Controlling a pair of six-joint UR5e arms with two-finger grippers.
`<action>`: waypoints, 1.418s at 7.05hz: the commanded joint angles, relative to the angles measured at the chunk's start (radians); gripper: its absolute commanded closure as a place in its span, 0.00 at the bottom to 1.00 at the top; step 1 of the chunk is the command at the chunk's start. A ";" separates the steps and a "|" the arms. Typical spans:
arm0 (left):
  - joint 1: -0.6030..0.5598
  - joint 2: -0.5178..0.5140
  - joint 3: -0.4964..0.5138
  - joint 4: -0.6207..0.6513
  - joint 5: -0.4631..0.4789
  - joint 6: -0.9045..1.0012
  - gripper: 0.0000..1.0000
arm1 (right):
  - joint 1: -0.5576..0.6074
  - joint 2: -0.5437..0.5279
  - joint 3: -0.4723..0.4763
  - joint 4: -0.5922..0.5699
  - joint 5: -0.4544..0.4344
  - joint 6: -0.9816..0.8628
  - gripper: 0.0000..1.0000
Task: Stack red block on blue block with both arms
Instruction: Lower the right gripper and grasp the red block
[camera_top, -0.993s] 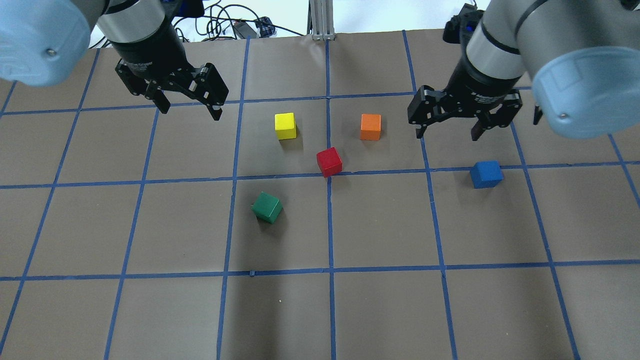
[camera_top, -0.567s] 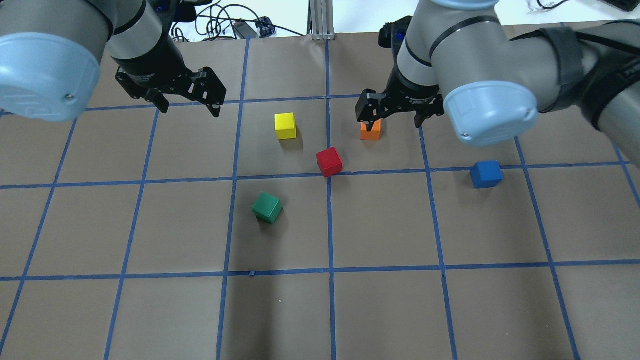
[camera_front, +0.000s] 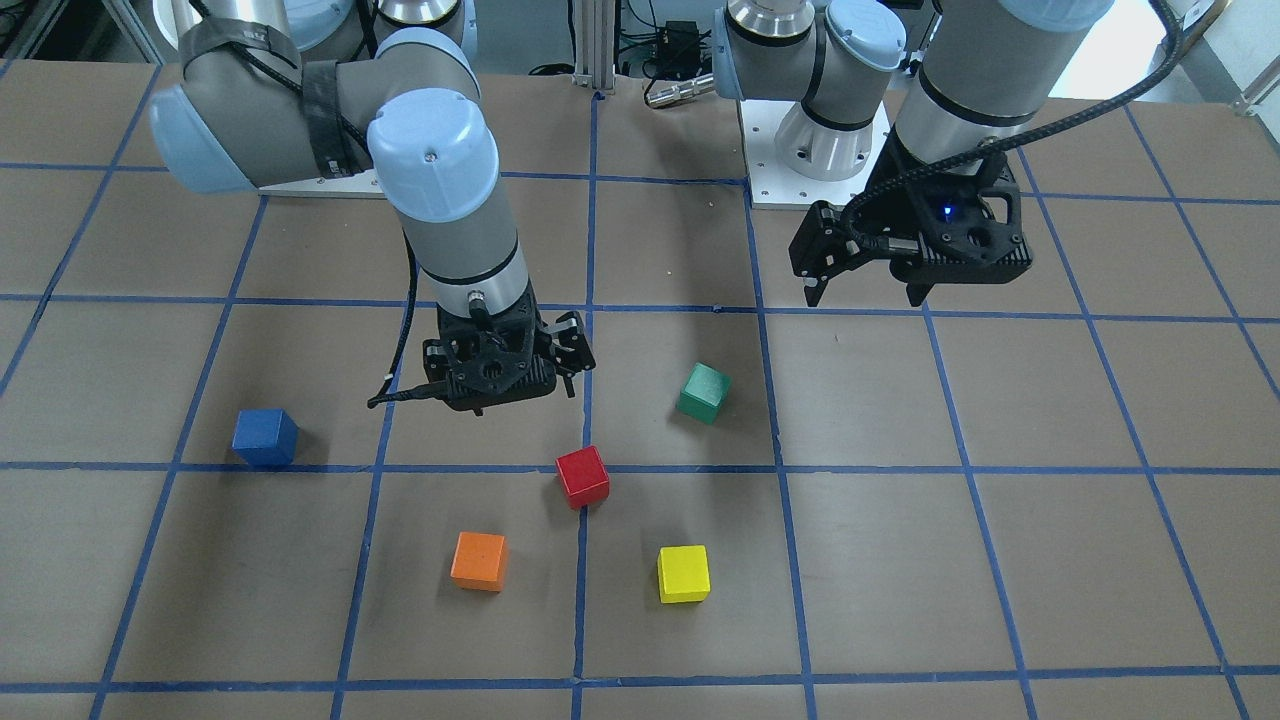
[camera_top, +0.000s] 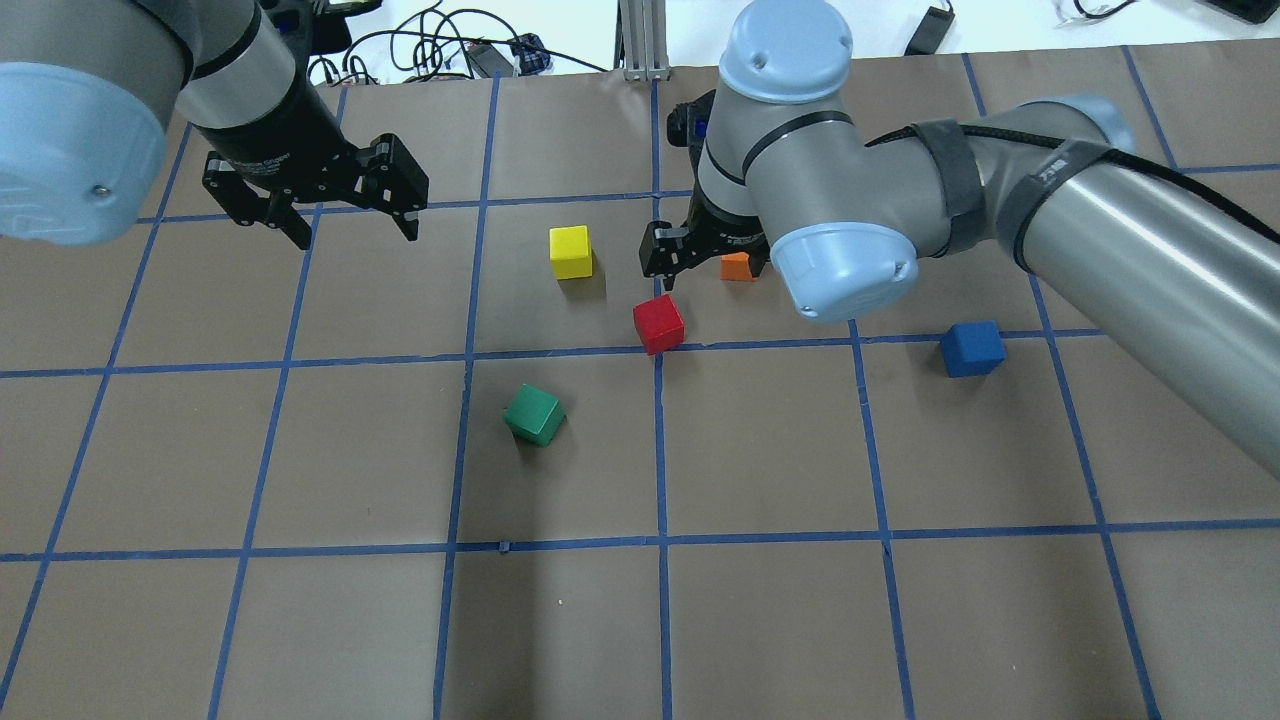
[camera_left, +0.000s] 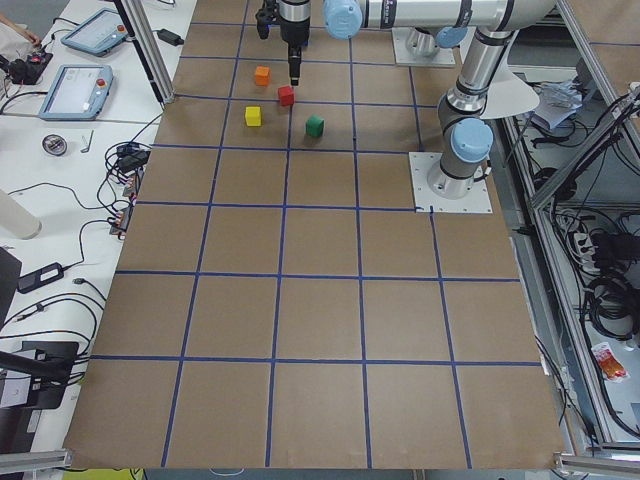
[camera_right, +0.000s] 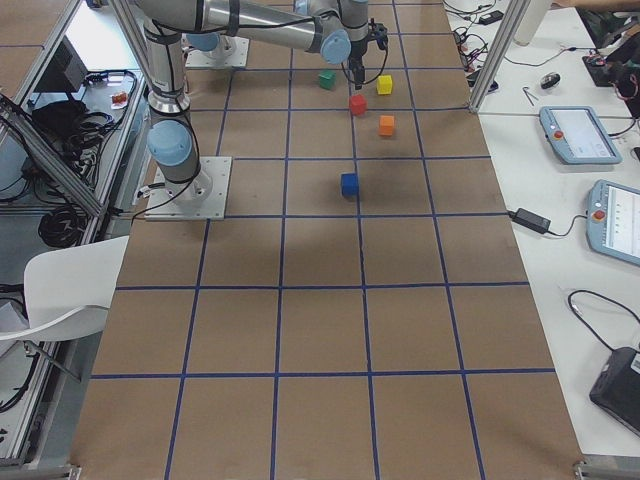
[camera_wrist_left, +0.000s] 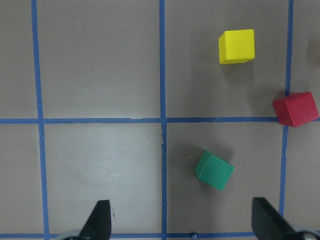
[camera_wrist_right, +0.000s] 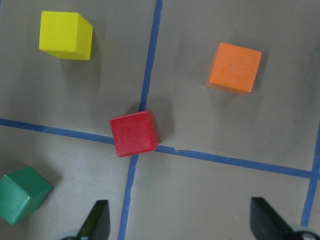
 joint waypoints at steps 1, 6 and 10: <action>-0.001 0.011 -0.013 -0.004 -0.001 0.010 0.00 | 0.021 0.069 0.001 -0.052 0.002 -0.003 0.00; -0.001 0.017 -0.016 -0.002 -0.001 0.019 0.00 | 0.027 0.196 0.001 -0.176 0.043 -0.001 0.00; 0.001 0.017 -0.016 -0.002 -0.001 0.019 0.00 | 0.027 0.253 0.003 -0.251 0.045 -0.001 0.00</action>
